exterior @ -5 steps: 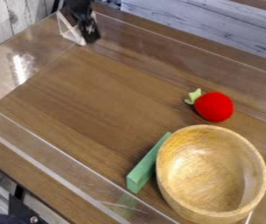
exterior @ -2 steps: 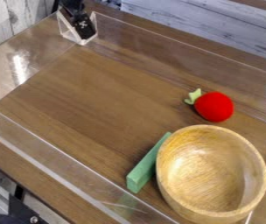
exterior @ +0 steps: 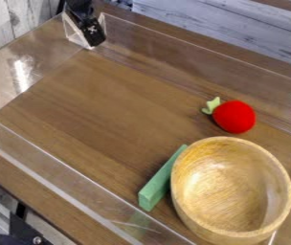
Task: Move the red object to the right side of the table
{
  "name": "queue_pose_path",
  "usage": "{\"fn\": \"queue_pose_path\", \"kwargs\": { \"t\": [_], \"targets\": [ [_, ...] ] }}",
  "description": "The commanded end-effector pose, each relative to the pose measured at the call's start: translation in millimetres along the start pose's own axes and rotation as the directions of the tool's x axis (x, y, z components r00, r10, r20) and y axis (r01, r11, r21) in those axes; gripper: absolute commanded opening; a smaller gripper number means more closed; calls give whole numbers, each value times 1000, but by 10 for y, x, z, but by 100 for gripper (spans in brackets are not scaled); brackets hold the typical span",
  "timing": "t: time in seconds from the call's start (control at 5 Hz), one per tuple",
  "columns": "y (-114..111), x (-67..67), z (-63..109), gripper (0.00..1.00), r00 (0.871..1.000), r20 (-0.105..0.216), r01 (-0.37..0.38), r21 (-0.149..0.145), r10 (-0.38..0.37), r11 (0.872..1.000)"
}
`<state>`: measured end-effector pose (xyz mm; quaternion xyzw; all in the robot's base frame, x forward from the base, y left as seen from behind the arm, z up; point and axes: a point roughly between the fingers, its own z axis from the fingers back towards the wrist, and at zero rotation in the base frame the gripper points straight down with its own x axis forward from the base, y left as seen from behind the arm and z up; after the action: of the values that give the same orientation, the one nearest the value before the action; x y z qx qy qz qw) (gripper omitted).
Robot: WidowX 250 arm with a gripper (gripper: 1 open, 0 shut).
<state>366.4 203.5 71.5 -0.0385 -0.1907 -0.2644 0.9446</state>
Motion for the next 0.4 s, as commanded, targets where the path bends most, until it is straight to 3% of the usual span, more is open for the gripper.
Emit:
{"fn": "queue_pose_path", "kwargs": {
  "t": [0.0,0.2],
  "targets": [
    [63,191,347,100,998,41,39,80,-42,996],
    [50,241,404,100,997,39,61,75,-64,995]
  ]
}}
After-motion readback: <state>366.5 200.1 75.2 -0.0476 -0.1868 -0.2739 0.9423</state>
